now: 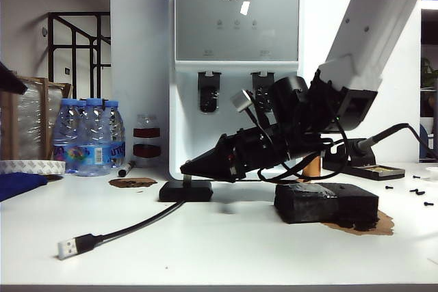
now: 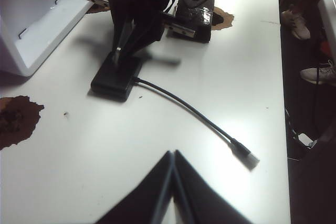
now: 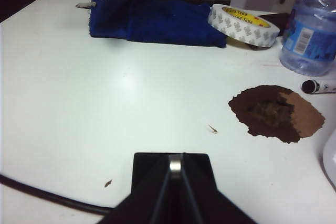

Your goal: Take the USB flash drive out of the black sponge and insert it into the slot on top of the black USB adpator box.

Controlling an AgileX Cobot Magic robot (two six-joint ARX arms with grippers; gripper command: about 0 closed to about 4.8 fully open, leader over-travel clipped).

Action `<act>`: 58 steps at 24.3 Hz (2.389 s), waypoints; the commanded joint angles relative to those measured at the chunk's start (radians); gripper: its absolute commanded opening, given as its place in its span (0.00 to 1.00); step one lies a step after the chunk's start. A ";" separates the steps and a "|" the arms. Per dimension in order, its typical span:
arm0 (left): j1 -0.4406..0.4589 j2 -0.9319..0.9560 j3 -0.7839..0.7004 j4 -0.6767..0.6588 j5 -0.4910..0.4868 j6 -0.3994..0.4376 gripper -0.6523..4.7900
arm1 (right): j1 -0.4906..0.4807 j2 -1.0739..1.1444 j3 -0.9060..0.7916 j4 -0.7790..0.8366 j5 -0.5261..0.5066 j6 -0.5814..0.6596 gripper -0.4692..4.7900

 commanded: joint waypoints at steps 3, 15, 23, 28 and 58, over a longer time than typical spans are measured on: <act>0.001 -0.005 0.000 -0.002 0.008 0.002 0.11 | -0.002 0.000 0.062 -0.145 0.008 -0.045 0.08; -0.002 -0.005 0.000 -0.003 0.008 0.002 0.11 | -0.001 0.004 0.083 -0.225 0.035 -0.106 0.08; -0.003 -0.005 0.000 -0.002 0.007 0.002 0.11 | 0.002 0.031 0.085 -0.311 0.076 -0.165 0.08; -0.003 -0.005 0.000 0.016 -0.001 0.003 0.11 | 0.004 0.065 0.135 -0.406 0.129 -0.182 0.08; -0.006 0.007 0.000 0.027 -0.011 0.002 0.11 | 0.011 0.148 0.149 -0.586 0.282 -0.304 0.08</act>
